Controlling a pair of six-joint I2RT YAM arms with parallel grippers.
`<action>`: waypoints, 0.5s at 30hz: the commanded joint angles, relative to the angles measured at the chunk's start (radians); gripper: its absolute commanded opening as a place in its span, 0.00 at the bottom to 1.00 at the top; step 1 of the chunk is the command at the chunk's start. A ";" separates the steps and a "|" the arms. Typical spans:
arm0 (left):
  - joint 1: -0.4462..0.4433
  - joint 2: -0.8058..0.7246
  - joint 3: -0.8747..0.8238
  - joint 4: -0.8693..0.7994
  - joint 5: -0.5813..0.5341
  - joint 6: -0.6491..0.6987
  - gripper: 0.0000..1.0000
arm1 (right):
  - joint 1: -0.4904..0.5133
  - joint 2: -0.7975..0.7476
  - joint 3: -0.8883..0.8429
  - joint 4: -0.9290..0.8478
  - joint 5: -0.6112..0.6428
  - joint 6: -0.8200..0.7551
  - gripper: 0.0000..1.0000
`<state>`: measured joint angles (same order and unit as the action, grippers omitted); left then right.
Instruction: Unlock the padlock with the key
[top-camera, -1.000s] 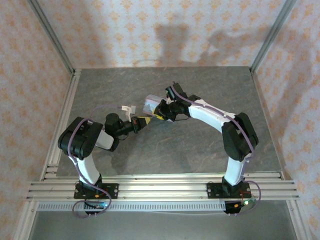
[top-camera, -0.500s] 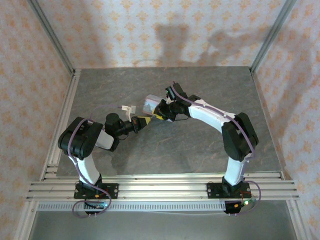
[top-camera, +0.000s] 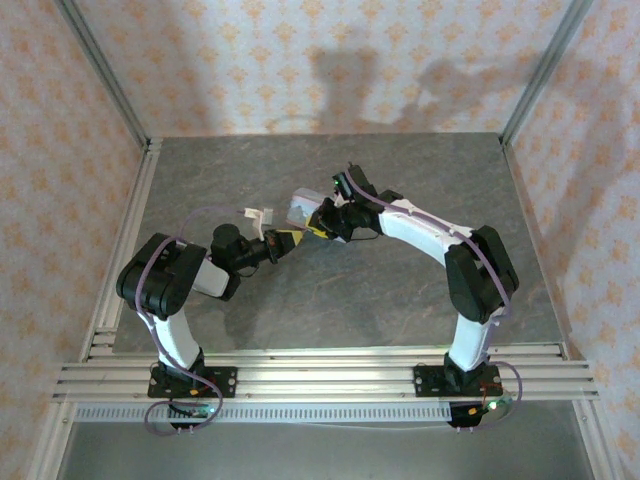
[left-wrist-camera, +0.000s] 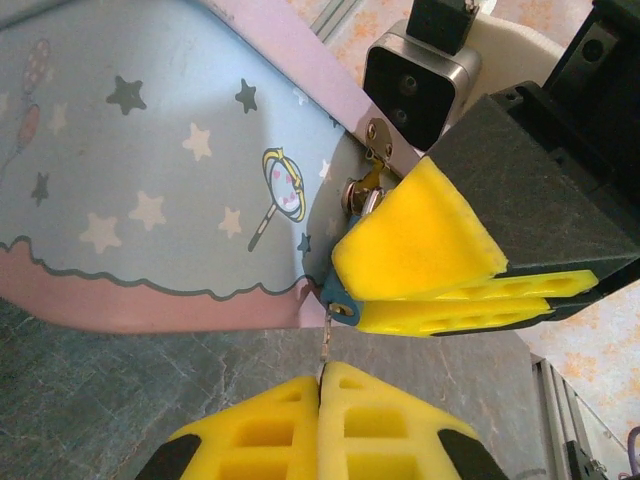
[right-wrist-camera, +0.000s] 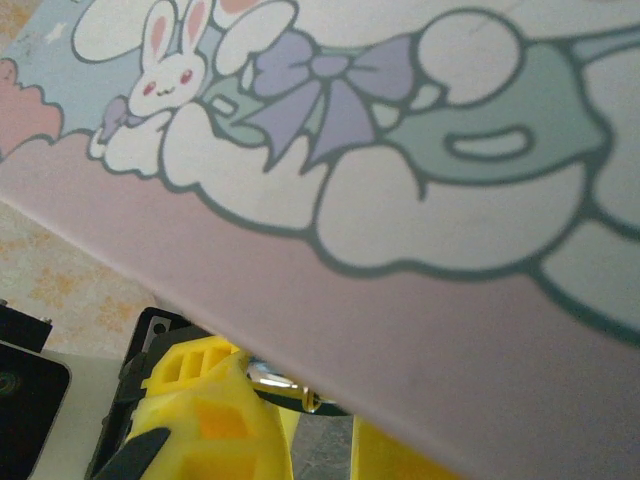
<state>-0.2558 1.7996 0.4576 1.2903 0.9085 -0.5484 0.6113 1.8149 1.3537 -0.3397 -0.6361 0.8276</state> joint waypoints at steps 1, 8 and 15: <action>-0.016 -0.006 0.015 0.037 -0.005 0.020 0.00 | 0.002 -0.046 -0.008 0.053 -0.020 0.002 0.00; -0.016 -0.003 -0.016 0.037 -0.010 0.021 0.00 | 0.002 -0.047 -0.005 0.051 -0.016 0.002 0.00; -0.014 -0.009 -0.025 0.037 -0.013 0.025 0.00 | 0.002 -0.048 -0.005 0.048 -0.014 -0.001 0.00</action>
<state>-0.2668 1.7996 0.4412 1.2911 0.9070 -0.5484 0.6125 1.8145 1.3537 -0.3393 -0.6369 0.8276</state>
